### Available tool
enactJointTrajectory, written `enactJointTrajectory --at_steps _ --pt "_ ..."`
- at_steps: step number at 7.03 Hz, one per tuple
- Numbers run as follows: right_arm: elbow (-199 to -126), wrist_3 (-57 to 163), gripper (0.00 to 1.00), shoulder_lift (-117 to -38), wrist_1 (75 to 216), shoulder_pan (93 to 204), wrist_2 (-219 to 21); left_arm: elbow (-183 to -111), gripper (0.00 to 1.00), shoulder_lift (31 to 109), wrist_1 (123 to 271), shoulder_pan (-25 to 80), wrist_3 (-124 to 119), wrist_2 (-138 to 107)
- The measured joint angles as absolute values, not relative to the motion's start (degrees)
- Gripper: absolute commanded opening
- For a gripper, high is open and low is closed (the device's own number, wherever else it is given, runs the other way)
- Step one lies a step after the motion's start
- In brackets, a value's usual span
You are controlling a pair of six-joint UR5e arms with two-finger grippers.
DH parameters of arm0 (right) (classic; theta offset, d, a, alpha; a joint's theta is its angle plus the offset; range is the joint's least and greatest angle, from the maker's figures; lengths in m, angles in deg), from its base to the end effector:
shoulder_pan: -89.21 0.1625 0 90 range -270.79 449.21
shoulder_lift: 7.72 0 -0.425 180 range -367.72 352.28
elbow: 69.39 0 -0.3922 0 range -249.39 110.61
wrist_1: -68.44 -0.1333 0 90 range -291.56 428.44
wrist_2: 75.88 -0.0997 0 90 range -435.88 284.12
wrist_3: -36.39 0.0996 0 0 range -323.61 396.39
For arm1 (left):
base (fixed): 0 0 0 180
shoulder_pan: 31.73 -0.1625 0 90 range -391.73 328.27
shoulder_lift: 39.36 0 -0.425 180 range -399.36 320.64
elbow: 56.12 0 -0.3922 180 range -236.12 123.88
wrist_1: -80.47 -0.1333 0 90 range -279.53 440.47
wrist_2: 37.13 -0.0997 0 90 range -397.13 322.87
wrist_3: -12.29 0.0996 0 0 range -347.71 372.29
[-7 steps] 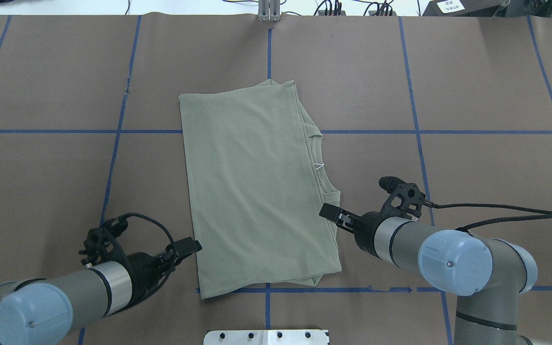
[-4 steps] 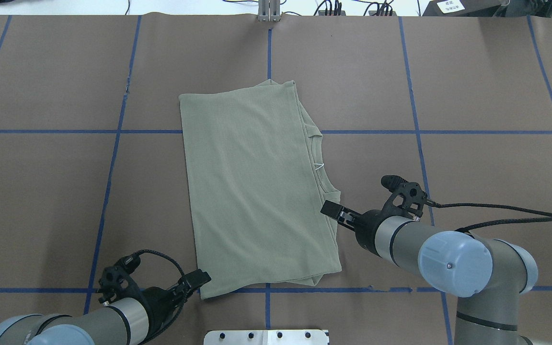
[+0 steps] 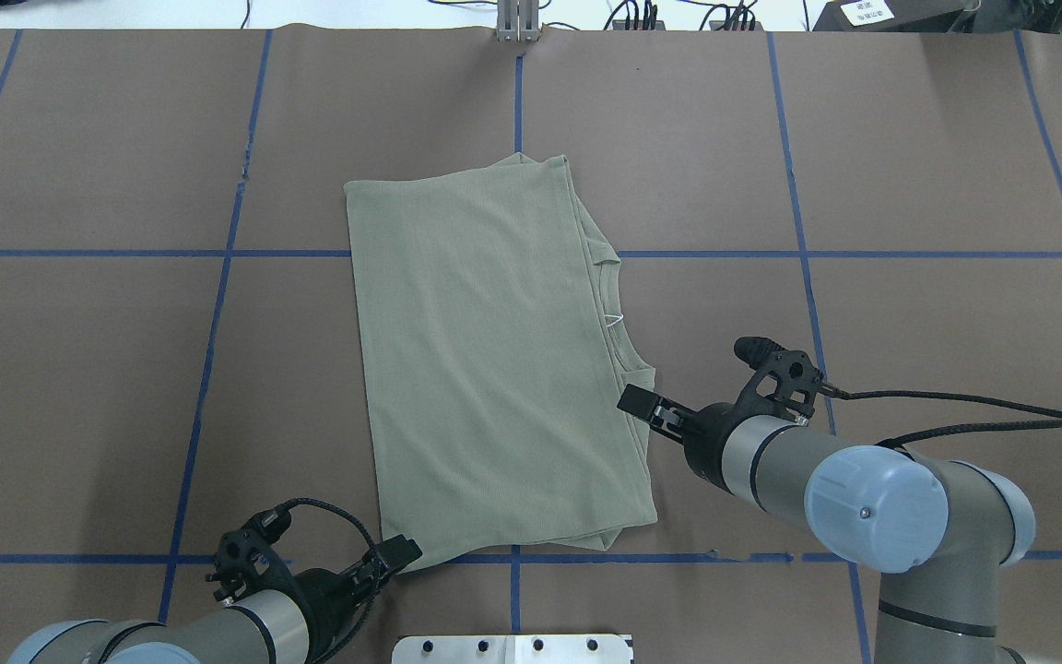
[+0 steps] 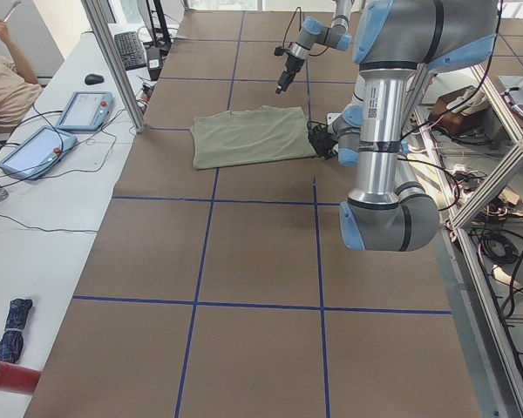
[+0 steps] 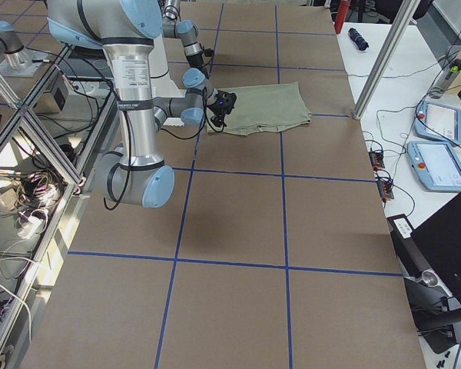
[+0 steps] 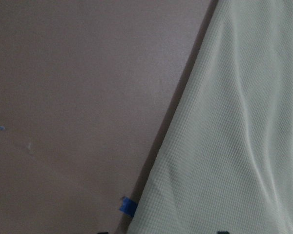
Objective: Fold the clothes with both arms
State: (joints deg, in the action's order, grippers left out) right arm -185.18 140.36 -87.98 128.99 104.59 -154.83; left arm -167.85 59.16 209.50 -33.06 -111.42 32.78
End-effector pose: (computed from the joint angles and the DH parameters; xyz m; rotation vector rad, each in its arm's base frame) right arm -0.4627 -0.2853 0.3045 0.1884 -1.1450 0.5637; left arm 0.5283 -0.1553 0.3251 -0.0691 1.2606 -0.7016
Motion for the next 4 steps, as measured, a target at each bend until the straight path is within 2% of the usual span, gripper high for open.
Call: enactJointTrajectory --at_steps 3,4 --pt "-185.19 140.36 1.0 -87.86 128.99 104.59 -154.8 -167.26 0.76 60.01 208.94 -33.13 -110.83 32.8" --pt "-185.19 140.36 1.0 -87.82 128.99 104.59 -154.82 -167.04 0.72 60.48 208.72 -33.13 -110.73 32.82"
